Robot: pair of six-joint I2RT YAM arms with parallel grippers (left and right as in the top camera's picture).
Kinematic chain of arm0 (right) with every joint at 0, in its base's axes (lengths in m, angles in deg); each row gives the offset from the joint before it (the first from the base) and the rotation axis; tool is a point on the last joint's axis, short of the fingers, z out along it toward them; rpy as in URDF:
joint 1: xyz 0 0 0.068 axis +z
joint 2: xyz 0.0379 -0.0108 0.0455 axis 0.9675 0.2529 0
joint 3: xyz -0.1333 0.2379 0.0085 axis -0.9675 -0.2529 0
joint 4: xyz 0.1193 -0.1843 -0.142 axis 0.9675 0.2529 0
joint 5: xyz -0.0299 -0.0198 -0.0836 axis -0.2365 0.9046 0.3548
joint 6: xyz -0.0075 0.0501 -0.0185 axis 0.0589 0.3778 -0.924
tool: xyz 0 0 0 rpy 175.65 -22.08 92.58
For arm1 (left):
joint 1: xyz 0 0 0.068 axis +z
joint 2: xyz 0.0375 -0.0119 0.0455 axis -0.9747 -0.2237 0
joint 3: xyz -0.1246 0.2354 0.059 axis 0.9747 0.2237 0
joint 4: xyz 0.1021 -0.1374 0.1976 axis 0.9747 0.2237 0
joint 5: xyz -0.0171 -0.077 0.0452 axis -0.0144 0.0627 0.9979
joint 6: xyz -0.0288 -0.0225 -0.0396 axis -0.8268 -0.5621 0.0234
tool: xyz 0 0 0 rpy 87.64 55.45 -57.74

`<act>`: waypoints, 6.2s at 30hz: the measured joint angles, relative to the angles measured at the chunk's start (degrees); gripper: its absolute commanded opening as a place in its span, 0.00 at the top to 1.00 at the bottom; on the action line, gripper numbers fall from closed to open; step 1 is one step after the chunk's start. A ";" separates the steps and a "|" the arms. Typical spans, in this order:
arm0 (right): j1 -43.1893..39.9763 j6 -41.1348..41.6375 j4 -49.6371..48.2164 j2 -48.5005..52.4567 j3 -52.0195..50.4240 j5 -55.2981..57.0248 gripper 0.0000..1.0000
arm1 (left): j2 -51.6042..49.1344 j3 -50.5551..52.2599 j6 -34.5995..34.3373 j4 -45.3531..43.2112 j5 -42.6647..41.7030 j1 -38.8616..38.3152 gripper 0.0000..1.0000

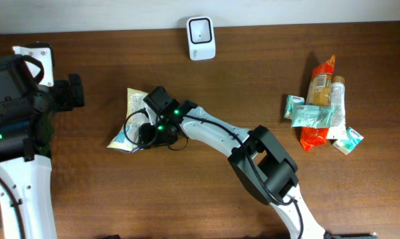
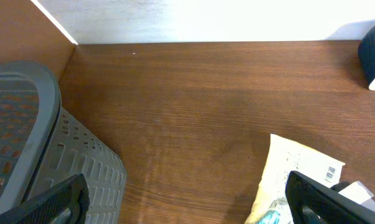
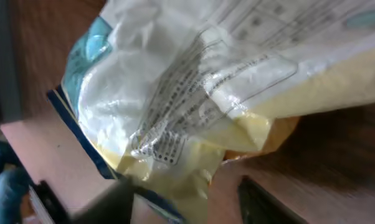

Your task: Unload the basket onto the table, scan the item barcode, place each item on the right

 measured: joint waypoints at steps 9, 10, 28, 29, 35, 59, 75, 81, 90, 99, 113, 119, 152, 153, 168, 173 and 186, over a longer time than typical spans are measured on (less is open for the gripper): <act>-5.57 -4.55 11.50 -0.57 0.04 -0.02 0.67 | 0.00 0.00 0.00 0.00 0.00 0.00 0.01; -6.78 -5.01 11.67 -0.74 0.04 -0.24 0.55 | 0.00 0.00 0.00 0.02 0.00 0.00 0.01; 2.60 -6.88 -3.80 -0.96 0.04 2.23 0.89 | 0.00 0.00 0.02 0.00 0.00 0.00 0.01; 2.01 -7.85 -3.82 -0.96 0.11 2.32 0.96 | 0.00 0.00 0.02 0.00 0.00 0.00 0.01; -4.22 -8.20 -8.15 -0.92 4.48 3.13 0.96 | 0.00 0.00 0.00 0.00 0.00 0.00 0.01; -5.33 -11.45 3.06 3.32 5.40 11.61 0.67 | -0.02 0.00 0.00 0.00 0.00 0.00 0.01; -20.87 -12.52 46.38 3.28 30.91 1.68 0.01 | -0.02 0.00 0.00 0.02 0.00 0.00 0.01; -13.99 -4.66 25.03 3.63 10.60 -8.37 0.01 | -0.02 0.00 0.02 0.07 0.00 0.00 0.01; -7.91 5.70 12.79 3.45 6.78 -4.81 0.57 | -0.02 0.00 0.00 -0.02 0.00 0.00 0.01; -11.17 -5.14 11.26 3.15 3.41 -7.58 0.96 | -0.02 0.00 0.00 0.00 0.00 0.00 0.01; -22.71 -33.75 30.64 -2.97 3.41 -0.13 0.13 | -0.02 0.00 0.02 0.00 0.00 0.00 0.01; -24.09 -17.92 24.90 -2.99 0.74 -3.58 0.13 | -0.02 0.00 0.02 -0.04 0.00 0.00 0.01; -34.10 -32.09 20.11 -41.97 -8.11 -9.60 0.96 | -0.02 0.00 0.00 0.00 0.00 0.00 0.01; -34.16 -32.37 20.26 -41.97 -8.11 -9.55 0.96 | -0.02 0.00 0.00 0.00 0.00 0.00 0.01; -19.23 -49.81 -23.96 -25.79 -8.57 51.25 0.96 | -0.02 0.00 0.02 0.00 0.00 0.00 0.01; -19.23 -76.08 -48.96 -15.28 -8.79 57.24 0.96 | -0.02 0.00 0.02 -0.02 -0.02 -0.02 0.01; -22.67 -108.15 -74.62 -0.85 -8.70 49.20 0.96 | -0.02 0.00 0.00 0.00 0.00 0.00 0.01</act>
